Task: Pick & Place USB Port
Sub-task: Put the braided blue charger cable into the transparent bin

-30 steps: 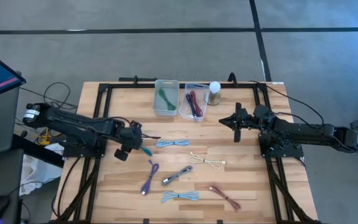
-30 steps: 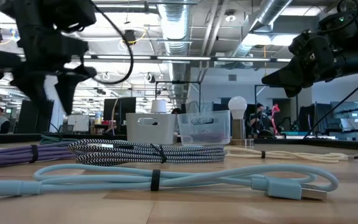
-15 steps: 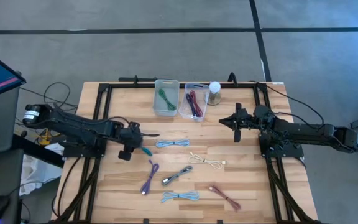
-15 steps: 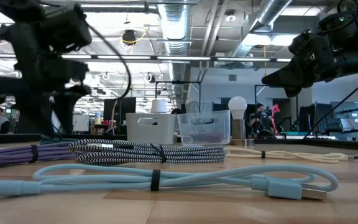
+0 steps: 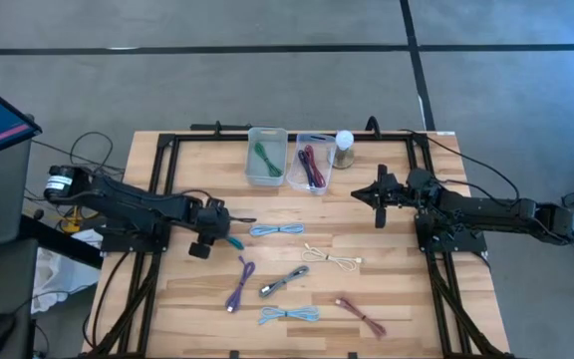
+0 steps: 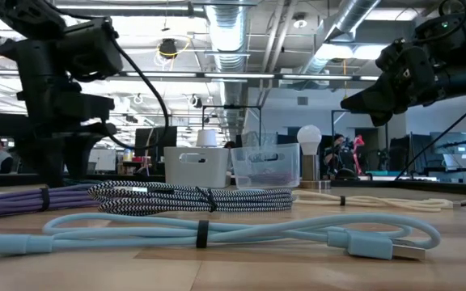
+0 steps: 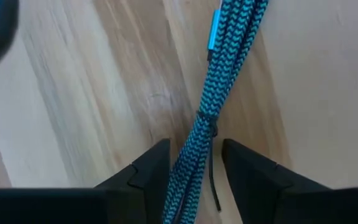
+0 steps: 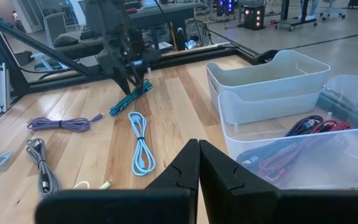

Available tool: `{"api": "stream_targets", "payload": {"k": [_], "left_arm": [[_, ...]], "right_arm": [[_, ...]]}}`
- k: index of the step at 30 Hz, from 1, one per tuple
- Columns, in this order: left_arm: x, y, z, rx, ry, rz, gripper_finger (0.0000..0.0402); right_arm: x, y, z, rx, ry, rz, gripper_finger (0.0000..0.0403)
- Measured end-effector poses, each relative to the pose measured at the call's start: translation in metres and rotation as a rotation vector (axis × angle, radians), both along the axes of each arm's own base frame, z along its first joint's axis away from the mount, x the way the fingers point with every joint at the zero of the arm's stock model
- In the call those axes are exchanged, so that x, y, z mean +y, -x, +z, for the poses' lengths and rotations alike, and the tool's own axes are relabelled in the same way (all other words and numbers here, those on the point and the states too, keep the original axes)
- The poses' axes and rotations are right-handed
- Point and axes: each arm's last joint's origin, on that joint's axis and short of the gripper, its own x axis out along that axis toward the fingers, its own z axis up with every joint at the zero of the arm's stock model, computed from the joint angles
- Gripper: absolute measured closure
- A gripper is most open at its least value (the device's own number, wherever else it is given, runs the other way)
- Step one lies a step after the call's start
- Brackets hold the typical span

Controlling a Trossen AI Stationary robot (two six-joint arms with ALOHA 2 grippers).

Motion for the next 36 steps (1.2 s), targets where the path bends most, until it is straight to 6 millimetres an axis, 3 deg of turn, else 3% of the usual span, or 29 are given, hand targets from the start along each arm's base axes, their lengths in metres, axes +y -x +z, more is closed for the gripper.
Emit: {"api": "stream_targets", "payload": {"k": [6,13,18,26,36], "left_arm": [[0.0,0.0,-0.001,-0.018,0.01,0.014,0.0286],[0.001,0.003,0.009,-0.098,-0.013,0.049,0.0385],[0.002,-0.003,0.008,-0.144,-0.025,0.111,0.0385],[0.006,-0.026,0.024,-0.441,0.048,0.225,0.0385],[0.047,-0.042,0.047,-0.749,0.12,0.303,0.0385]], "right_arm": [[0.0,0.0,0.0,-0.001,0.001,0.0,0.0401],[0.0,0.0,0.0,-0.002,0.001,0.0,0.0401],[0.0,0.0,0.0,-0.001,0.001,0.0,0.0401],[0.0,0.0,0.0,0.0,0.0,-0.001,0.0401],[0.0,0.0,0.0,0.0,0.0,0.0,0.0401]]}}
